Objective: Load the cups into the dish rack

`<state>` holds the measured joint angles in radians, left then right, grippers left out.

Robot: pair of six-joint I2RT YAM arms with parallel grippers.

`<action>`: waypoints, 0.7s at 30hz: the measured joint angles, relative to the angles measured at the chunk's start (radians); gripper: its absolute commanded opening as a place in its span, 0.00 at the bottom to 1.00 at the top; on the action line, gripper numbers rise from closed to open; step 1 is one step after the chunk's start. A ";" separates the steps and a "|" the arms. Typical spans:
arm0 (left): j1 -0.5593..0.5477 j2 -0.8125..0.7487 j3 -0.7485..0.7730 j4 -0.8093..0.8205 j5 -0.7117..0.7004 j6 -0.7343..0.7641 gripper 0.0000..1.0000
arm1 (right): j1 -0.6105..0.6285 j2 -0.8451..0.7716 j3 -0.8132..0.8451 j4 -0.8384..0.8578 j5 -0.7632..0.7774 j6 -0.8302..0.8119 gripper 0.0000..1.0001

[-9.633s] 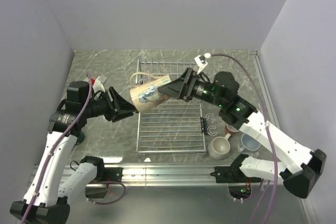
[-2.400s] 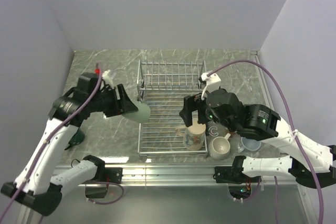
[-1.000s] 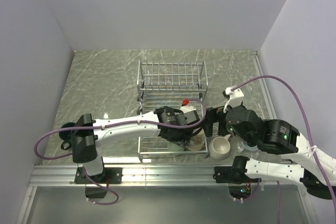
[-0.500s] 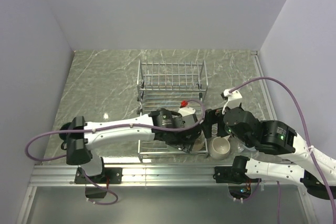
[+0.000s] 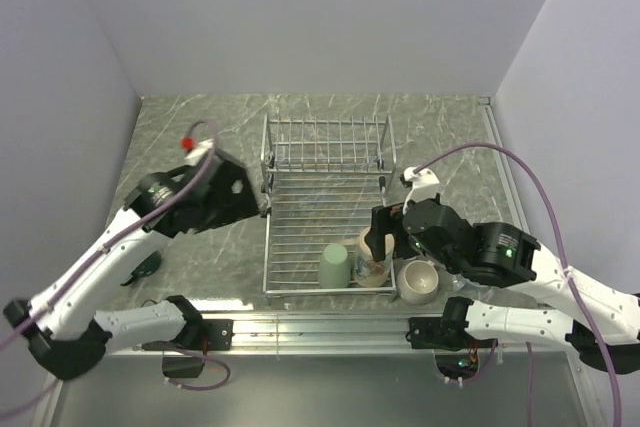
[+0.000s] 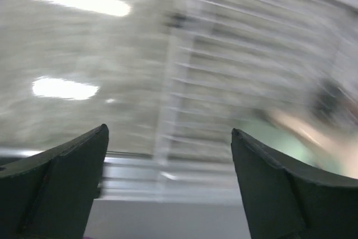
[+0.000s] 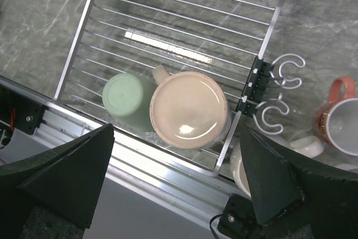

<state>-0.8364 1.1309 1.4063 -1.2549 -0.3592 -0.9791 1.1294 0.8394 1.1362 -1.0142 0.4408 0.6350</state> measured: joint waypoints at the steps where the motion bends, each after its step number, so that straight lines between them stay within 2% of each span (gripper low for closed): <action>1: 0.101 -0.040 -0.069 -0.019 -0.001 0.020 0.92 | 0.000 0.009 0.000 0.005 -0.003 0.000 1.00; 4: 0.315 -0.060 -0.200 -0.053 -0.034 0.047 0.91 | 0.000 0.043 0.000 0.022 -0.017 -0.003 1.00; 7: 0.407 -0.009 -0.264 -0.093 -0.061 0.049 0.89 | 0.000 0.065 0.004 0.028 -0.025 -0.005 1.00; 12: 0.619 0.107 -0.270 -0.089 -0.095 0.046 0.89 | 0.000 0.077 0.014 0.034 -0.045 -0.009 1.00; 14: 0.671 0.151 -0.260 -0.087 -0.106 0.057 0.89 | 0.000 0.076 0.018 0.034 -0.051 -0.012 1.00; 16: 0.723 0.177 -0.251 -0.054 -0.107 0.090 0.88 | 0.000 0.076 0.021 0.034 -0.060 -0.015 1.00; 21: 0.941 0.183 -0.248 0.064 -0.058 0.201 0.87 | 0.000 0.066 0.021 0.027 -0.072 -0.022 1.00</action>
<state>0.1051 1.3140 1.1580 -1.1904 -0.4168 -0.7776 1.1294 0.9054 1.1576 -0.9871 0.3691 0.6128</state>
